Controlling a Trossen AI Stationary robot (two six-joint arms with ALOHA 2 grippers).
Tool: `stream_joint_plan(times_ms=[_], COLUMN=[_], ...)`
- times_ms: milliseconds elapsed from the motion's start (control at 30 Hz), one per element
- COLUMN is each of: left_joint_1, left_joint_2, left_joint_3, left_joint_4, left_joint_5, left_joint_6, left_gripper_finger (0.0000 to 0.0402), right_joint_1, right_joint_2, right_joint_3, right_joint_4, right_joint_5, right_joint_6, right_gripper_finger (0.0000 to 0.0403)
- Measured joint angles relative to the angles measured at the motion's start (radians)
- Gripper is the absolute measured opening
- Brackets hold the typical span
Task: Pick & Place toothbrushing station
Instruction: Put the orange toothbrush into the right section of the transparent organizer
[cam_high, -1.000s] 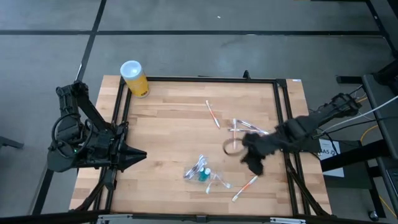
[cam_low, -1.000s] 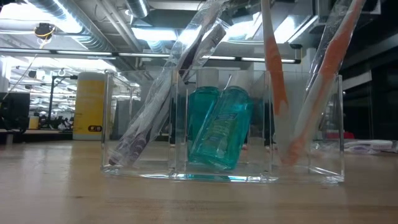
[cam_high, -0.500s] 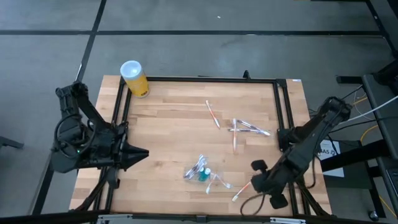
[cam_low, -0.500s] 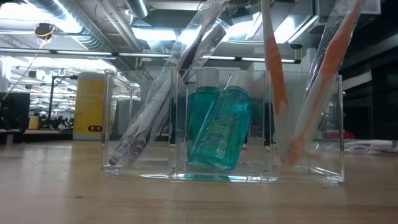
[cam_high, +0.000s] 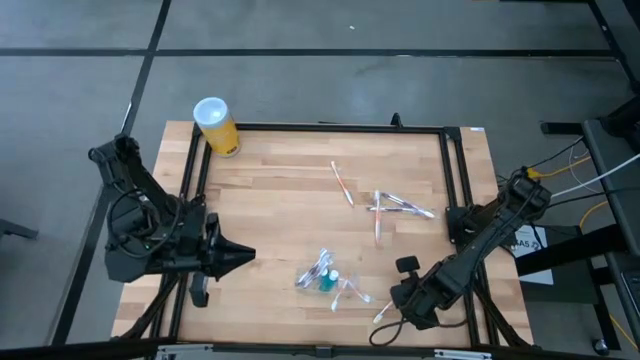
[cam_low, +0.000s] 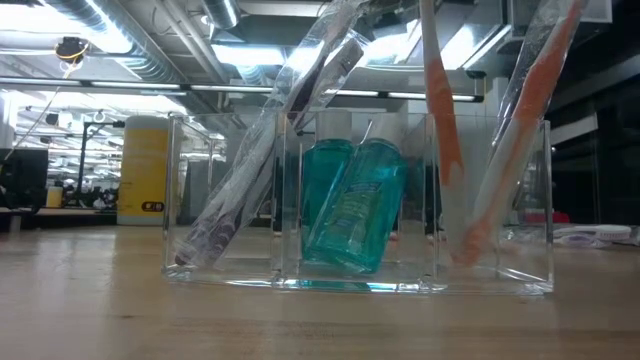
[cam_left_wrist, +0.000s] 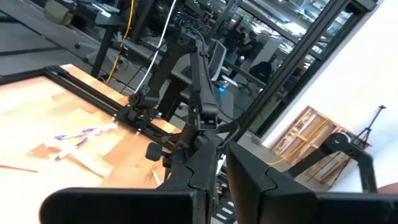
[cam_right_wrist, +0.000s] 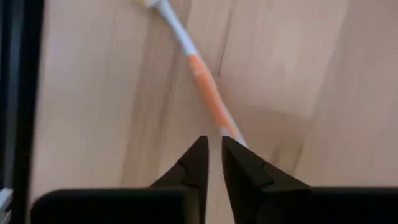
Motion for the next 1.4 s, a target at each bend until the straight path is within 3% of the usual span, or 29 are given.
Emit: stream_joint_plan(times_ms=[567,1400], left_joint_1=[0.021,0.058], left_joint_2=[0.001,0.001], left_joint_3=[0.0,0.0], left_joint_4=[0.02,0.068], left_joint_5=[0.015,0.018], left_joint_6=[-0.015,-0.017], left_gripper_finger=[0.0033,0.0033], right_joint_1=[0.0,-0.033], right_joint_2=[-0.004,0.112], right_joint_3=[-0.076,-0.071], right_joint_4=[0.137,0.351], right_joint_5=[0.002,0.019], right_joint_6=[-0.04,-0.181], right_gripper_finger=[0.0147,0.0147])
